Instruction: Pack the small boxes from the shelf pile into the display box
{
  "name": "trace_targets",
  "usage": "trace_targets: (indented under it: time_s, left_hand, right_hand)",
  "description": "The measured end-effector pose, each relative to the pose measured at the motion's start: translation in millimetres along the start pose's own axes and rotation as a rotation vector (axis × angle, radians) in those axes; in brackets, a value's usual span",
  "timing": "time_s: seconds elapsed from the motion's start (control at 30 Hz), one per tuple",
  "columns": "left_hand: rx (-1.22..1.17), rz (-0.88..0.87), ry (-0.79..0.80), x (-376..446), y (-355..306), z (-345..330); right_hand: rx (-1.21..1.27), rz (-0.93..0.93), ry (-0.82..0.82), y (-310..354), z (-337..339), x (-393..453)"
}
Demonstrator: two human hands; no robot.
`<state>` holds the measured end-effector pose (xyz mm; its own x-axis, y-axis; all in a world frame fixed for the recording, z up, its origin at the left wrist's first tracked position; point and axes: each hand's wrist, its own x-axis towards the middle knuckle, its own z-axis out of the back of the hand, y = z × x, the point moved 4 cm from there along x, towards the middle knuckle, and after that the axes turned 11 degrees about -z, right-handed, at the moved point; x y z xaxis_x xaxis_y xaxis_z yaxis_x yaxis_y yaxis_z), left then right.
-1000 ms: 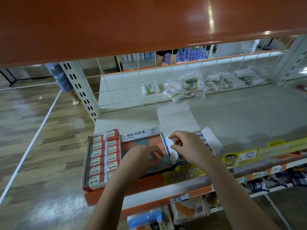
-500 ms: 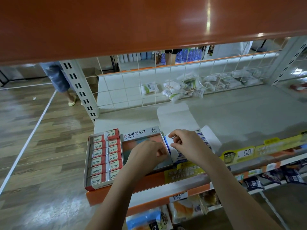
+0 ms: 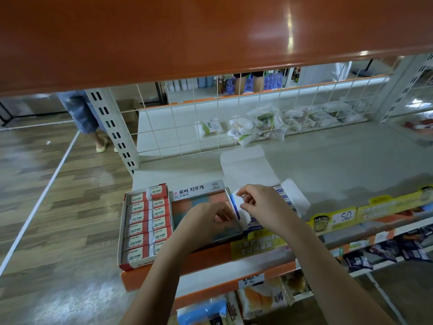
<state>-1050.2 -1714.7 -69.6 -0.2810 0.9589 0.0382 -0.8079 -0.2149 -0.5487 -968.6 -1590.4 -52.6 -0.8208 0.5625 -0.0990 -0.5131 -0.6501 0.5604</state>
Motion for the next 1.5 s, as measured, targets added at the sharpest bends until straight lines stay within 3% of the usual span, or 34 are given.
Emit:
trace_targets:
  time_s: [0.47, 0.67, 0.83, 1.0, 1.23, 1.5]
  left_hand:
    - [0.240, 0.028, -0.064, 7, -3, -9]
    - [0.209, -0.014, 0.023, 11, -8, 7]
    - [0.398, -0.031, -0.106, 47, -14, 45]
    - [0.522, -0.195, -0.064, 115, -58, 30]
    - [0.565, -0.346, 0.114, 198, -150, -58]
    - [0.538, -0.446, 0.128, 308, -270, -160]
  right_hand:
    - [-0.019, 0.048, -0.013, 5, 0, 2]
    - [0.014, 0.087, 0.022, 10, 9, 5]
    - [-0.115, 0.091, -0.092, -9, 50, 21]
    - [-0.281, -0.045, -0.139, -60, 89, 26]
    - [-0.412, -0.217, -0.158, -169, 148, 1]
    - [-0.424, -0.426, -0.212, -328, 237, -29]
